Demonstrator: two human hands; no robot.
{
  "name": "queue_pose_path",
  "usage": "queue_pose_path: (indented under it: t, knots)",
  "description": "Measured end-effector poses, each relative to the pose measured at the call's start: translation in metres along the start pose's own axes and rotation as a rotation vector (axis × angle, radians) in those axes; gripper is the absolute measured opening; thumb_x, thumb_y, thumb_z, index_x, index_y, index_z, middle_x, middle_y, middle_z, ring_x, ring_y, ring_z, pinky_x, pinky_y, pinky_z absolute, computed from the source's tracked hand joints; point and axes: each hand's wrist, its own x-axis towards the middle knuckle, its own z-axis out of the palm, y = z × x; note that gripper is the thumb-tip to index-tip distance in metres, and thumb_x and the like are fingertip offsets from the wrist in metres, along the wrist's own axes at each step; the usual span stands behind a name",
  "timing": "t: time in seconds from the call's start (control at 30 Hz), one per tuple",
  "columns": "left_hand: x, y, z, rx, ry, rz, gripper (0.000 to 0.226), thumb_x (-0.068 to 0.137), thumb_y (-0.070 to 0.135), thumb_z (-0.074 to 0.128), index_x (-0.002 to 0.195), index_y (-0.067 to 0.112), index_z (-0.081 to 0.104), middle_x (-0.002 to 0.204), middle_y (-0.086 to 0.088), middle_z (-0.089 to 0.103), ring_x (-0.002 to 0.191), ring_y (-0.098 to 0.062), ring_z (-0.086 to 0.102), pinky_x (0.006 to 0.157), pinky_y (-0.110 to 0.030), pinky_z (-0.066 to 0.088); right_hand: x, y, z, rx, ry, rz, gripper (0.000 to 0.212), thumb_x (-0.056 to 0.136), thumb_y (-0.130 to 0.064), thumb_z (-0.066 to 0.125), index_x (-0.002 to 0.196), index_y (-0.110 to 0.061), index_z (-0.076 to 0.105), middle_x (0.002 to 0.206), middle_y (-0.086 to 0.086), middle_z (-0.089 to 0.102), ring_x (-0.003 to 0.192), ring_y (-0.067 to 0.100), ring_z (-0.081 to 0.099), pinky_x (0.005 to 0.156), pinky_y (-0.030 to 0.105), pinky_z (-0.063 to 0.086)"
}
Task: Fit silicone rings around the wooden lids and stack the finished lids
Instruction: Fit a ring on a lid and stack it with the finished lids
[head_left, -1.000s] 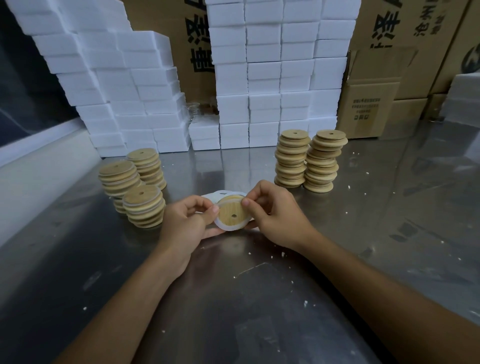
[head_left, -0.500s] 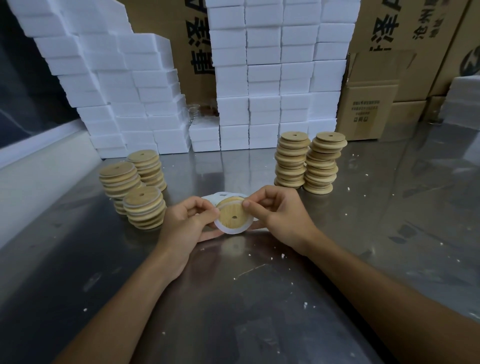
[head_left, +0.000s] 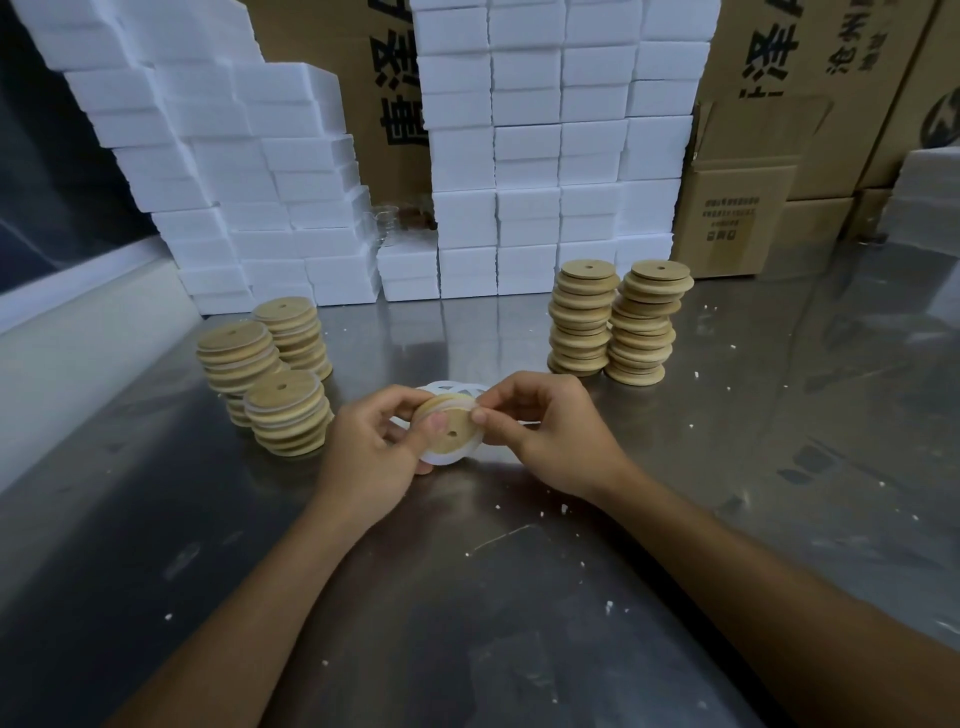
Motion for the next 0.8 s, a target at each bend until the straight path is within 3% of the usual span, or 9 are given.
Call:
queue_pose_path:
  t: [0.1,0.23,0.4,0.57,0.8]
  knots:
    - [0.0,0.0,0.0,-0.115,-0.001,-0.087,0.025,0.084,0.006,0.071,0.076,0.03,0.072,0.077,0.004,0.071,0.066,-0.019,0.07,0.054,-0.036,0.06,0.001,0.0,-0.003,0.041,-0.025,0.061,0.01,0.088,-0.005,0.072,0.09,0.005,0.07,0.086,0.022,0.074,0.079,0.038,0.071,0.079,0.047,0.06]
    - [-0.001,0.0,0.001,-0.172,-0.011,-0.142,0.024,0.084,0.006,0.07,0.076,0.029,0.073,0.075,0.008,0.071,0.066,-0.015,0.071,0.053,-0.031,0.059,0.002,-0.002,-0.002,0.084,-0.076,0.112,0.012,0.09,-0.002,0.069,0.092,0.009,0.068,0.086,0.018,0.073,0.074,0.02,0.071,0.078,0.037,0.062]
    - [0.001,0.001,-0.001,-0.256,0.007,-0.246,0.012,0.088,0.007,0.066,0.089,0.017,0.071,0.083,-0.003,0.073,0.069,-0.019,0.072,0.055,-0.03,0.059,0.003,-0.007,-0.006,0.128,-0.081,0.143,0.013,0.087,0.002,0.07,0.093,0.013,0.068,0.092,0.026,0.073,0.081,0.028,0.071,0.087,0.044,0.059]
    - [0.001,0.005,-0.002,-0.291,0.009,-0.302,0.009,0.09,0.009,0.064,0.093,0.015,0.069,0.089,-0.006,0.074,0.07,-0.019,0.071,0.057,-0.031,0.06,0.002,-0.011,-0.009,0.11,-0.091,0.131,0.015,0.086,0.001,0.071,0.095,0.013,0.07,0.09,0.026,0.073,0.078,0.026,0.071,0.081,0.035,0.062]
    - [0.001,0.009,-0.002,-0.34,0.02,-0.352,0.006,0.089,0.012,0.065,0.094,0.011,0.069,0.083,-0.005,0.075,0.067,-0.017,0.069,0.056,-0.031,0.059,-0.001,-0.009,-0.004,0.186,-0.073,0.188,0.015,0.09,-0.006,0.069,0.092,0.009,0.068,0.087,0.028,0.072,0.076,0.027,0.069,0.07,0.033,0.062]
